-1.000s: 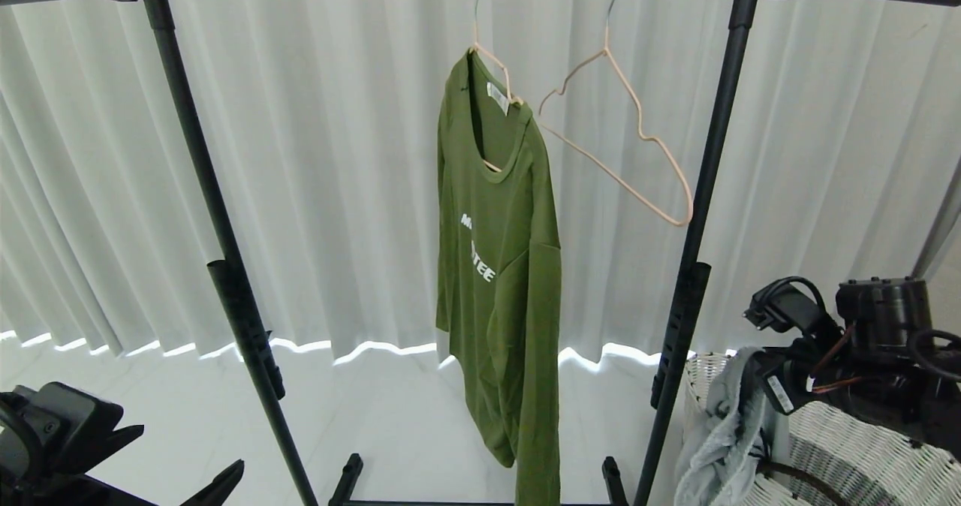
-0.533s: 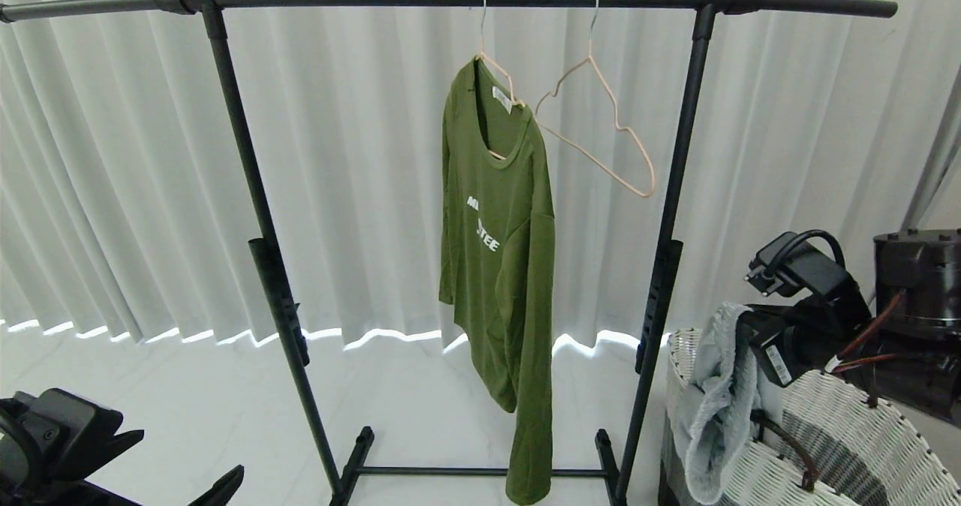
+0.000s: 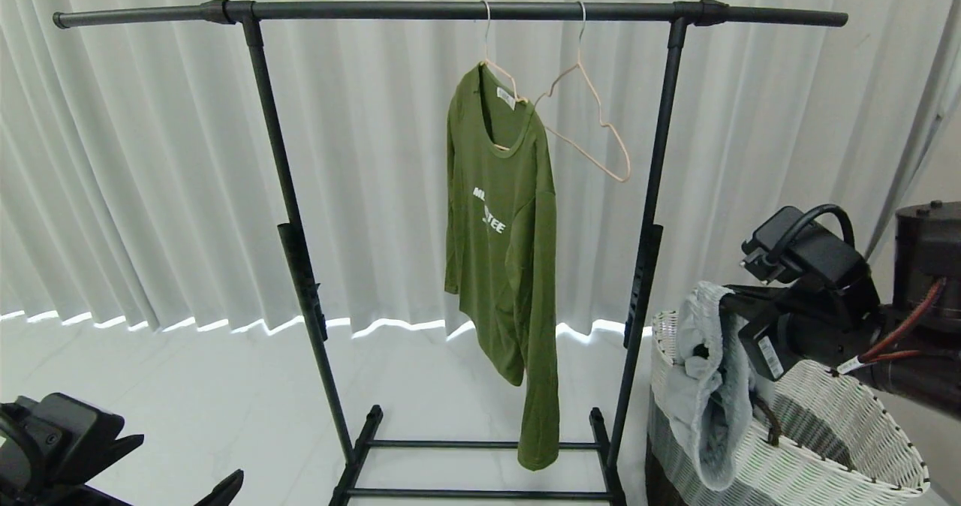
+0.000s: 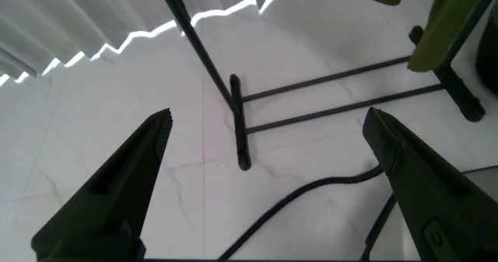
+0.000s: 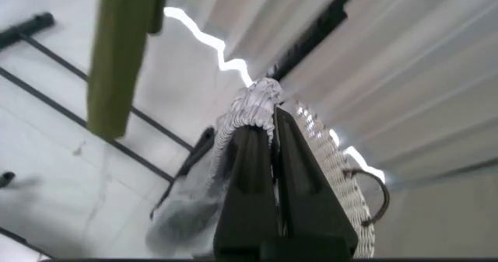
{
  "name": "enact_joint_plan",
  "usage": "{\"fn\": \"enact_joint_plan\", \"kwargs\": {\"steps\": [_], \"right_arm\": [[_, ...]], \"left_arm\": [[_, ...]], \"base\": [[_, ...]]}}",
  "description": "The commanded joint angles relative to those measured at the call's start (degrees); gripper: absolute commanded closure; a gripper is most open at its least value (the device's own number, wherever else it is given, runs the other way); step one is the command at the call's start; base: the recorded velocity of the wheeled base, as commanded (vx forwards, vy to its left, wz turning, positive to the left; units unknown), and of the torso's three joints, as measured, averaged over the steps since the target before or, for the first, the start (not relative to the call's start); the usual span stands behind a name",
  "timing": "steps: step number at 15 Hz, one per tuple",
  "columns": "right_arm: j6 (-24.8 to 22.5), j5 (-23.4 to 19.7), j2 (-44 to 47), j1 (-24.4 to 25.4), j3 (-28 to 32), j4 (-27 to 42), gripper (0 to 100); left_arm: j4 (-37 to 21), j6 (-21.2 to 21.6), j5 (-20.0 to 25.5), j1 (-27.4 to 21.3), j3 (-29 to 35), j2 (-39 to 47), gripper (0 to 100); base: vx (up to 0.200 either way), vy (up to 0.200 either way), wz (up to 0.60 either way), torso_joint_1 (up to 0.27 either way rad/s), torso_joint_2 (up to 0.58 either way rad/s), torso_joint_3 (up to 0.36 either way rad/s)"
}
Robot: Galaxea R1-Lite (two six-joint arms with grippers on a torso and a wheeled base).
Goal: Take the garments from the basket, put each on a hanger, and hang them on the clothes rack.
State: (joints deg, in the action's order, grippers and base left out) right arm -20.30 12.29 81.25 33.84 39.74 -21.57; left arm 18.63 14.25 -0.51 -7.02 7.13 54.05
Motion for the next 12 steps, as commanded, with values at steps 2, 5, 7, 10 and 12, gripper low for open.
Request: {"fn": "enact_joint_plan", "kwargs": {"steps": [2,5,7,10,12], "right_arm": [[0.0,0.0,-0.1,2.5,0.2,-0.1,100],[0.0,0.0,0.4,4.6,0.3,-0.1,100],[0.0,0.0,0.8,5.3,0.4,-0.1,100],[0.0,0.0,1.1,5.6,1.2,-0.1,100],[0.0,0.0,2.0,6.0,3.2,-0.1,100]], "left_arm": [[0.0,-0.3,-0.1,0.0,0.8,-0.2,0],[0.1,-0.3,0.0,0.1,0.8,-0.1,0],[0.0,-0.3,-0.1,0.1,1.0,0.2,0],[0.0,-0.1,-0.1,0.1,1.1,0.4,0],[0.0,0.1,0.0,0.0,1.0,0.4,0]], "base": [[0.0,0.1,0.0,0.001,0.0,-0.001],[0.0,0.2,0.0,0.001,0.01,-0.001],[0.0,0.2,0.0,0.002,0.01,0.002],[0.0,0.2,0.0,-0.001,0.01,0.002],[0.0,0.1,0.0,0.004,0.0,0.001]]}}
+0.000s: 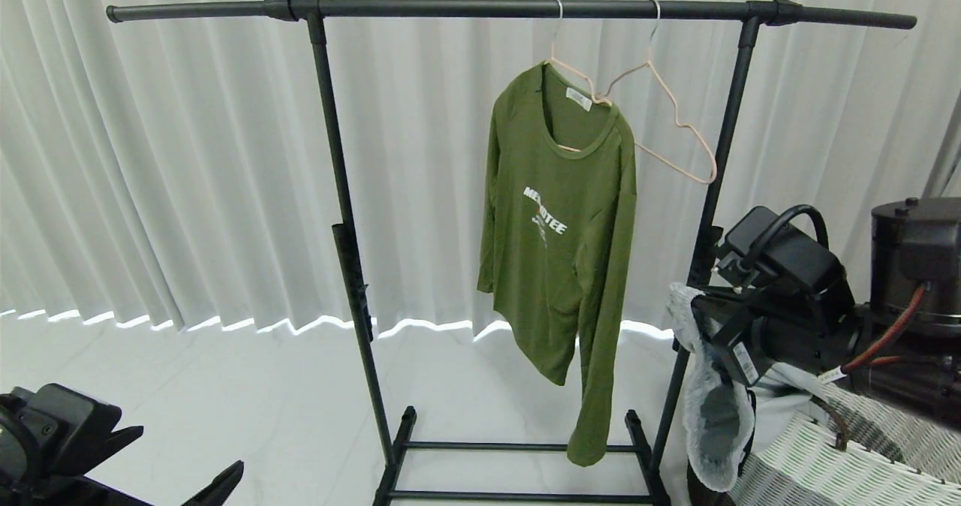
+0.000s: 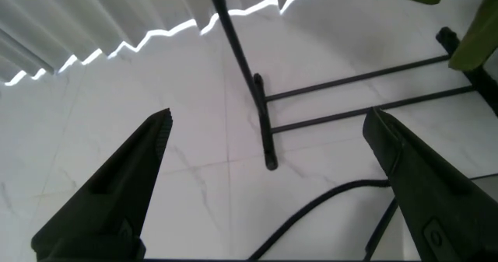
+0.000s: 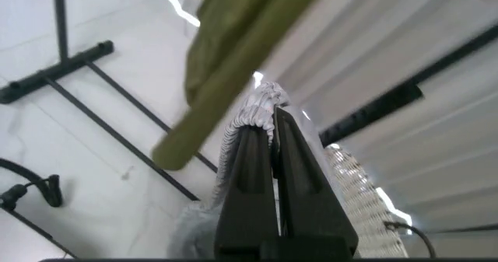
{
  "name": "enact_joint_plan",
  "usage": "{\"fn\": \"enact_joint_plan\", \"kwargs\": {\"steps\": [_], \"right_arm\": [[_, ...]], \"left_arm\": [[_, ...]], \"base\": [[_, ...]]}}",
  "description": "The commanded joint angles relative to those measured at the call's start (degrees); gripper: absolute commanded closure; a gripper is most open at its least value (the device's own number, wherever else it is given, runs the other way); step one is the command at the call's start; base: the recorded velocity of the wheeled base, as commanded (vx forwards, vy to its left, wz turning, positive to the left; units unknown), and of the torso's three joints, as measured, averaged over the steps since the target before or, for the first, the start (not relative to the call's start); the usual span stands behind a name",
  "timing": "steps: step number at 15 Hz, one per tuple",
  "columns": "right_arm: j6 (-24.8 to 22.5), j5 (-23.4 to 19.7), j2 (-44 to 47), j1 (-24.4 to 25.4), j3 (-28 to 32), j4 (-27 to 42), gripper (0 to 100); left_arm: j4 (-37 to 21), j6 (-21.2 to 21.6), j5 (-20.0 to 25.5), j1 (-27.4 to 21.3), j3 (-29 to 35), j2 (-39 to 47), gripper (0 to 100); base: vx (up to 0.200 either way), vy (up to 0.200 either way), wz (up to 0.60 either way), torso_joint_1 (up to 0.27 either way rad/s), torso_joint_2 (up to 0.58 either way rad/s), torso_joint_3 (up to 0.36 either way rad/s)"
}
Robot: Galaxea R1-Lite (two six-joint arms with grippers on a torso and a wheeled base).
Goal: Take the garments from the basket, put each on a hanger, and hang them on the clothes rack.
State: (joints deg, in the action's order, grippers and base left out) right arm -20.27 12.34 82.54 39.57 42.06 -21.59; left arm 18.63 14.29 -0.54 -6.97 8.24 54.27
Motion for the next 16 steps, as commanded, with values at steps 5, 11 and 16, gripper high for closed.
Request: {"fn": "enact_joint_plan", "kwargs": {"steps": [5,11,16], "right_arm": [[0.1,0.1,4.3,4.6,8.1,0.0,100],[1.3,0.0,5.1,5.0,11.7,-0.4,100],[4.5,0.0,3.9,5.7,13.7,-0.5,100]], "left_arm": [[0.0,0.3,0.4,-2.3,-0.9,0.0,0],[0.1,0.9,5.9,-17.8,5.8,2.7,0],[0.1,-21.5,6.0,-36.1,24.5,22.5,0]], "base": [[0.0,0.0,0.0,0.0,0.0,0.0],[0.0,0.0,0.0,0.0,0.0,0.0],[0.0,0.0,0.0,0.0,0.0,0.0]]}}
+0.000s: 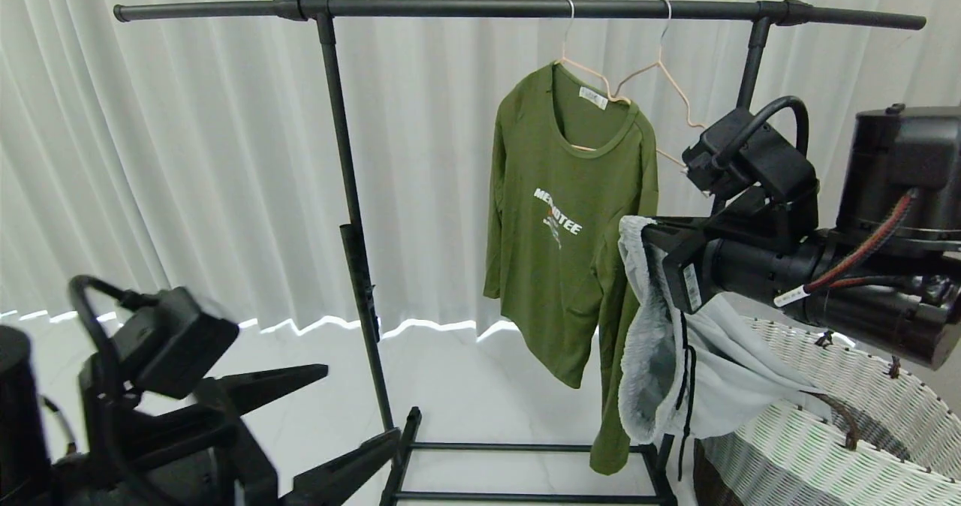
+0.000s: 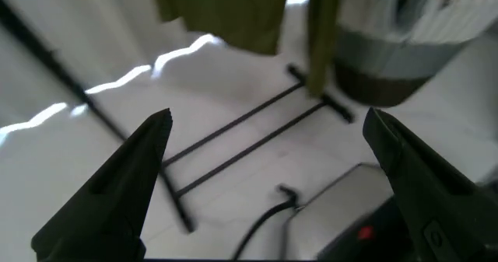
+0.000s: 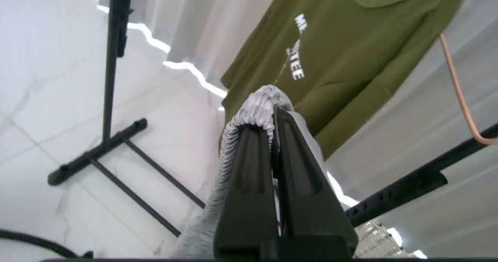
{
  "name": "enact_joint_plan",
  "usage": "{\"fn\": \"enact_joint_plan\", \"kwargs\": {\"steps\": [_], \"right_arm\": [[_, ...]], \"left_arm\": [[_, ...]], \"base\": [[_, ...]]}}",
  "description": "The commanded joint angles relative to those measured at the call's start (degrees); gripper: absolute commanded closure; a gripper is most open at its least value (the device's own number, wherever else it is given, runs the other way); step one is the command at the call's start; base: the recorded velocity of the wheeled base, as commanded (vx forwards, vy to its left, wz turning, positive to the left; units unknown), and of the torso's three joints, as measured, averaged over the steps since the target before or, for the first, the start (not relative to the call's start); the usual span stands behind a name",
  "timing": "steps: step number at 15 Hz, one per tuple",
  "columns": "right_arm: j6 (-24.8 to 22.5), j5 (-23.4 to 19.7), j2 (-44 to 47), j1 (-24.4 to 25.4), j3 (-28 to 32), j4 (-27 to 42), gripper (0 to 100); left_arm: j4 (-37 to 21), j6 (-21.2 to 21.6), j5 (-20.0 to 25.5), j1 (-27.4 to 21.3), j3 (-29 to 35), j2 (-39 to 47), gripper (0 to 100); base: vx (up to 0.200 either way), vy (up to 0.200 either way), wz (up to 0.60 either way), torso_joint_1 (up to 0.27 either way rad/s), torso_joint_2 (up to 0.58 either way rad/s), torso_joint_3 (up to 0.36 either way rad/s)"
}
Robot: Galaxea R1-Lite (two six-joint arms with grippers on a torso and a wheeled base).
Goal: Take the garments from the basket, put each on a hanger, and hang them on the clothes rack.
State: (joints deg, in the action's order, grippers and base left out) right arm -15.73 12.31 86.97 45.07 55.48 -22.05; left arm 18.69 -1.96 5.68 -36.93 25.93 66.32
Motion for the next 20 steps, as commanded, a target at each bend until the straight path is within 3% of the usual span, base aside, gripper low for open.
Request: {"fn": "enact_joint_plan", "kwargs": {"steps": [1,8,11,20], "right_arm": [[0.5,0.0,-1.1,0.0,0.7,0.0,100],[1.9,-0.1,-5.1,2.0,0.3,0.4,100],[3.0,-0.1,-5.2,2.1,0.6,0.4,100],[4.5,-0.3,-8.2,2.0,0.5,0.7,100]], "left_arm": [[0.0,-8.9,-1.1,-9.2,10.6,16.9,0],[3.6,-28.3,-2.7,-16.1,28.8,43.0,0],[3.7,-29.3,-4.5,-16.6,34.1,50.8,0],[8.0,-29.4,-5.9,-16.2,35.4,58.4,0]], "base": [[0.0,0.0,0.0,0.0,0.0,0.0],[0.0,0.0,0.0,0.0,0.0,0.0],[0.0,0.0,0.0,0.0,0.0,0.0],[0.0,0.0,0.0,0.0,0.0,0.0]]}}
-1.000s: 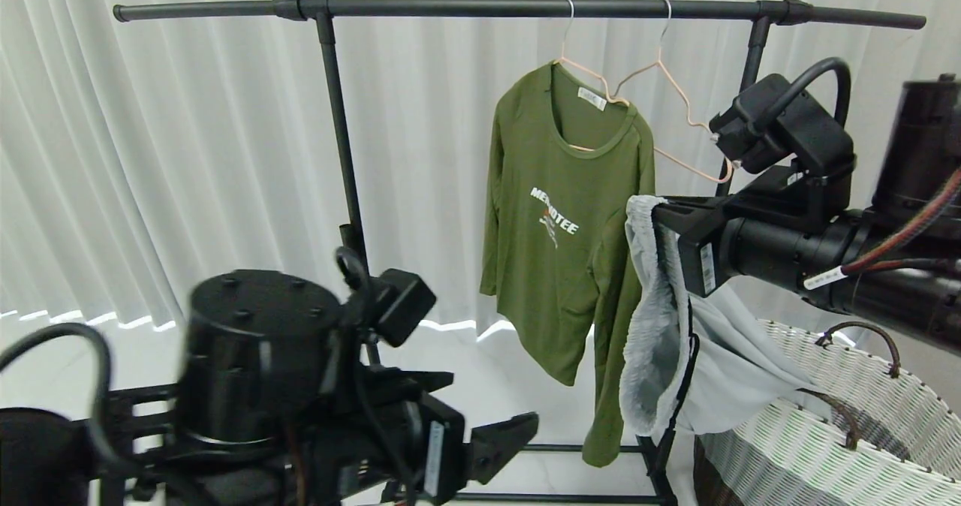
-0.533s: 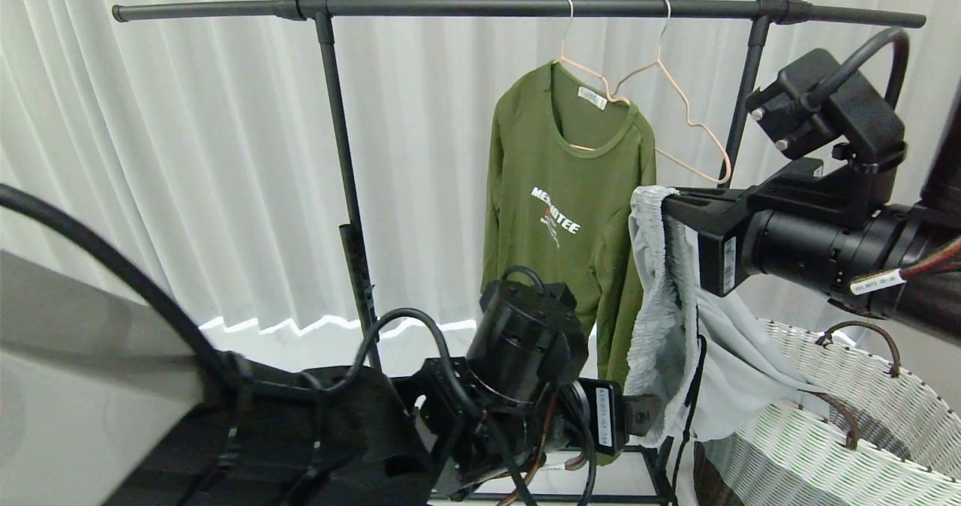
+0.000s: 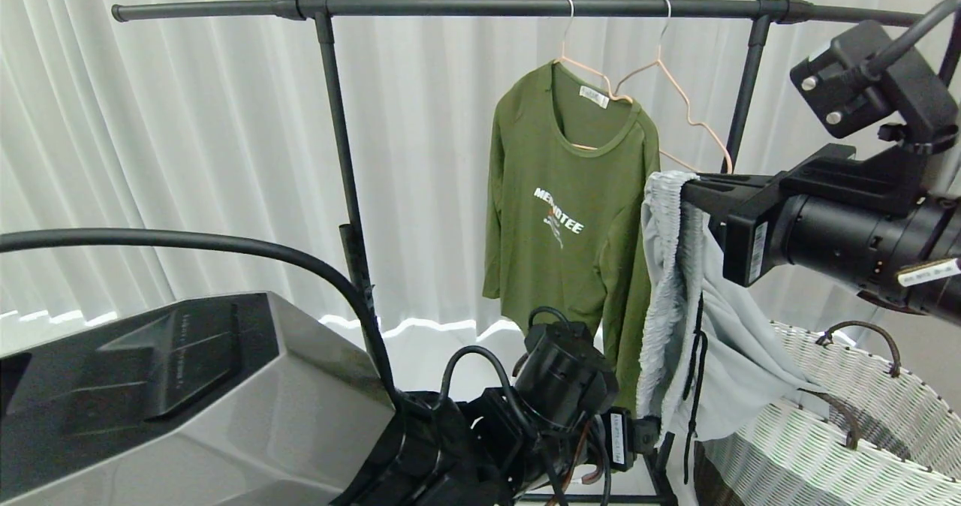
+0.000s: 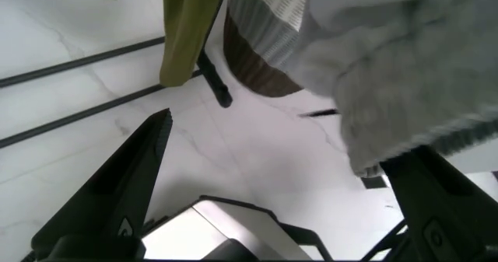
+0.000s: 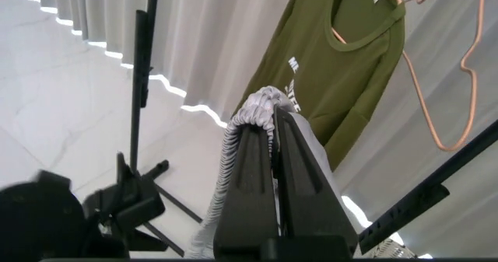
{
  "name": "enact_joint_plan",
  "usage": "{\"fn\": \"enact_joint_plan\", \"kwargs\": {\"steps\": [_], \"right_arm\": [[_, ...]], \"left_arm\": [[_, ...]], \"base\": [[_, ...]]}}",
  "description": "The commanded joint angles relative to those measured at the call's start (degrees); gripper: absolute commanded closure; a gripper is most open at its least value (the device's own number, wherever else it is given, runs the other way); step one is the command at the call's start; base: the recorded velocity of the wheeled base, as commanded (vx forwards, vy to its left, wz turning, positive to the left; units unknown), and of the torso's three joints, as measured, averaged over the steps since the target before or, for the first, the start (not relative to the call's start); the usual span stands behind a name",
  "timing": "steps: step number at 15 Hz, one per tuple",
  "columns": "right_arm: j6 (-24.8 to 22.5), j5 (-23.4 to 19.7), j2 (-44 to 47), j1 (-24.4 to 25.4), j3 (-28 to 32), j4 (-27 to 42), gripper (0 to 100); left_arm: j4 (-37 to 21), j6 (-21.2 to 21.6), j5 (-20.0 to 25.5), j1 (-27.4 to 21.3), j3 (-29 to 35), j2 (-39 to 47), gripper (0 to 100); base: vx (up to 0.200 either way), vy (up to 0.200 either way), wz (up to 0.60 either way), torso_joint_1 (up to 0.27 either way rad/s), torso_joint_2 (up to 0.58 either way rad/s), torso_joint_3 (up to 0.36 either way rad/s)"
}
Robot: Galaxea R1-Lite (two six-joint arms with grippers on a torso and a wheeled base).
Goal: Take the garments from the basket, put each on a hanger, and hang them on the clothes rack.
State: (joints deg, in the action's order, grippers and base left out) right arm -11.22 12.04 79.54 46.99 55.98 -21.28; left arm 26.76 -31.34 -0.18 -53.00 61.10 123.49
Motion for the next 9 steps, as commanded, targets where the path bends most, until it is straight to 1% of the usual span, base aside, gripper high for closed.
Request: {"fn": "enact_joint_plan", "kwargs": {"steps": [1,2,5,8,9], "right_arm": [[0.0,-0.1,-1.8,0.0,0.0,1.4,100],[0.0,-0.2,-2.8,0.0,0.0,2.8,100],[0.1,-0.2,-5.5,-0.4,-0.3,5.8,100],[1.4,-1.0,-5.8,-1.9,-1.7,6.3,100],[2.8,-2.5,-5.5,-3.3,-1.8,6.3,100]], "left_arm": [[0.0,0.0,-0.4,-0.1,0.3,1.5,0],[0.0,0.0,-0.4,-0.3,0.4,1.6,100],[0.0,0.1,-1.3,-1.4,-0.2,1.2,100],[0.0,0.9,-5.4,-2.5,-2.7,-2.4,100],[-1.4,6.1,-7.8,-2.4,-6.1,-8.4,100]], "base": [[0.0,0.0,0.0,0.0,0.0,0.0],[0.0,0.0,0.0,0.0,0.0,0.0],[0.0,0.0,0.0,0.0,0.0,0.0],[0.0,0.0,0.0,0.0,0.0,0.0],[0.0,0.0,0.0,0.0,0.0,0.0]]}}
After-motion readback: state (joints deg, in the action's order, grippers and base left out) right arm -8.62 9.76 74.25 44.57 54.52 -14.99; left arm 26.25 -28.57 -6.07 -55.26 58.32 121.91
